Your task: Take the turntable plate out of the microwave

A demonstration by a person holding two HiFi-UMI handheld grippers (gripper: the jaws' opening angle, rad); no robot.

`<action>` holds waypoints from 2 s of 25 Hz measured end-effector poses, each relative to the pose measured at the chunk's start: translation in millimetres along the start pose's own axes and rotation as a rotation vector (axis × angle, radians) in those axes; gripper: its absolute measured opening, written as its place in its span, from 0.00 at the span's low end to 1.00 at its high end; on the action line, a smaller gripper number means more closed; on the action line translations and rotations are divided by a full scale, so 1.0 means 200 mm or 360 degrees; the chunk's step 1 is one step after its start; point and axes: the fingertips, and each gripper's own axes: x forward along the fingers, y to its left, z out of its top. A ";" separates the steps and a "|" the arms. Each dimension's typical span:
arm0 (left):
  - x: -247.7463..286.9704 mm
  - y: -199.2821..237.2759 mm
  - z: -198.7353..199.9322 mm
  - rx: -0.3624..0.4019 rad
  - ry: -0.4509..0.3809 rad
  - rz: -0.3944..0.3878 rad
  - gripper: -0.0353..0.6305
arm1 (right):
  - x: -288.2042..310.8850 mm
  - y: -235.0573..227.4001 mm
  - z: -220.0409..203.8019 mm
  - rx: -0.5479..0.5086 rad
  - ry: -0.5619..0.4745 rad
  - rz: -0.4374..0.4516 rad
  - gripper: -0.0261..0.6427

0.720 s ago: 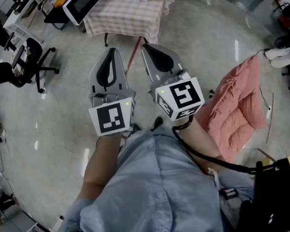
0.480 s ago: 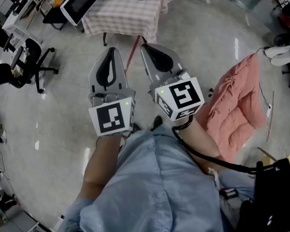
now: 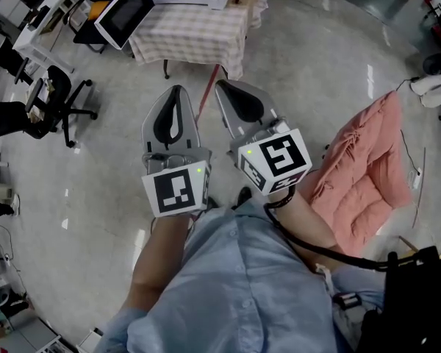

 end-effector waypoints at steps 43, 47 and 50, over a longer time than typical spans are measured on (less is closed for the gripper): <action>1.14 1.13 -0.38 -0.0184 0.0008 -0.0135 0.06 | 1.56 -0.26 -0.20 -0.0061 0.0165 -0.0179 0.04; 1.19 1.17 -0.41 -0.0188 0.0015 -0.0138 0.06 | 1.63 -0.29 -0.22 -0.0057 0.0173 -0.0191 0.04; 1.24 1.20 -0.44 -0.0174 0.0029 -0.0143 0.06 | 1.69 -0.33 -0.24 -0.0042 0.0172 -0.0200 0.04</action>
